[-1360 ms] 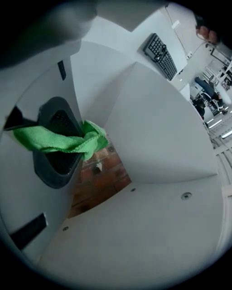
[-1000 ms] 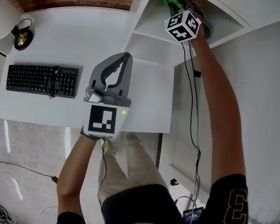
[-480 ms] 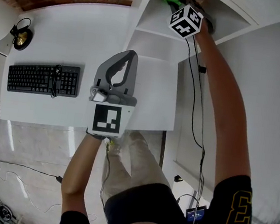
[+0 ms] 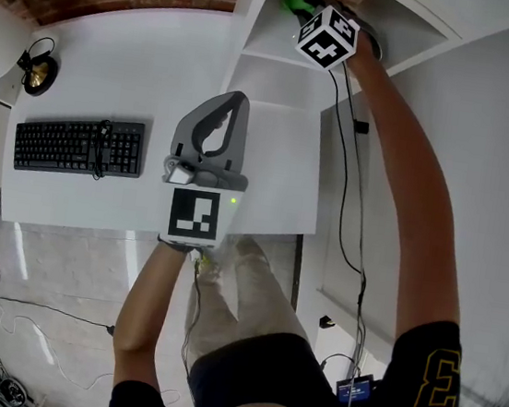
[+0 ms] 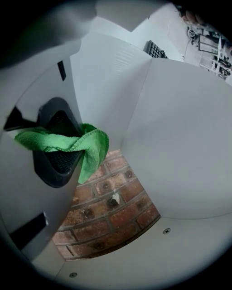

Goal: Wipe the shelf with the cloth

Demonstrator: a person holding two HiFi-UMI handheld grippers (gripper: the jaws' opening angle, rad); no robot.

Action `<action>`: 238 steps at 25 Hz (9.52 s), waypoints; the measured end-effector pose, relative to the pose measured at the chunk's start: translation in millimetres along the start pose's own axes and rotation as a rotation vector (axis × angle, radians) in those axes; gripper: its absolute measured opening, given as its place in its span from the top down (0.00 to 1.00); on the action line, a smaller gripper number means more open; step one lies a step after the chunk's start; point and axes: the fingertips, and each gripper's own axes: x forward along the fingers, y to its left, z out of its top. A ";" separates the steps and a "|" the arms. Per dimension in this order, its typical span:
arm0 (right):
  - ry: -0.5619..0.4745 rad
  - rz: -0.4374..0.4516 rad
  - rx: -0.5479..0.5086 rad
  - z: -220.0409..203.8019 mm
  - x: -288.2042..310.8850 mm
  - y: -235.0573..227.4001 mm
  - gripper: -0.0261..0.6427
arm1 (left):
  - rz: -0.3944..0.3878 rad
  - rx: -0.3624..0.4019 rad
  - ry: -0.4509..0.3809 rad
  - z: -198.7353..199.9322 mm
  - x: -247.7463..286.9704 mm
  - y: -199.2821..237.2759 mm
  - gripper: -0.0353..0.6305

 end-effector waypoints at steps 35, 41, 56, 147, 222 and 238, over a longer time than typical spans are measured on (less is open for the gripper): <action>-0.017 -0.028 0.095 -5.6 -114.9 71.8 0.87 | -0.041 -0.059 0.037 -20.2 -13.0 -24.2 0.92; 0.043 -0.254 0.116 -8.5 -115.3 7.1 0.87 | -0.033 -0.062 0.042 -21.9 -20.7 -21.1 0.92; 0.230 -0.367 0.256 -48.2 -53.9 -62.4 0.87 | 0.003 -0.033 0.012 9.7 -34.9 -6.8 0.92; -0.034 -0.322 0.519 -67.9 -264.7 83.4 0.87 | 0.080 0.006 0.196 43.5 -76.8 -42.0 0.92; -0.575 -0.291 1.045 40.2 -432.7 80.5 0.87 | 0.109 0.047 0.085 150.5 -152.9 -12.3 0.92; -0.577 -0.284 1.025 33.1 -442.2 77.2 0.87 | 0.053 0.014 0.072 149.9 -146.8 -36.1 0.92</action>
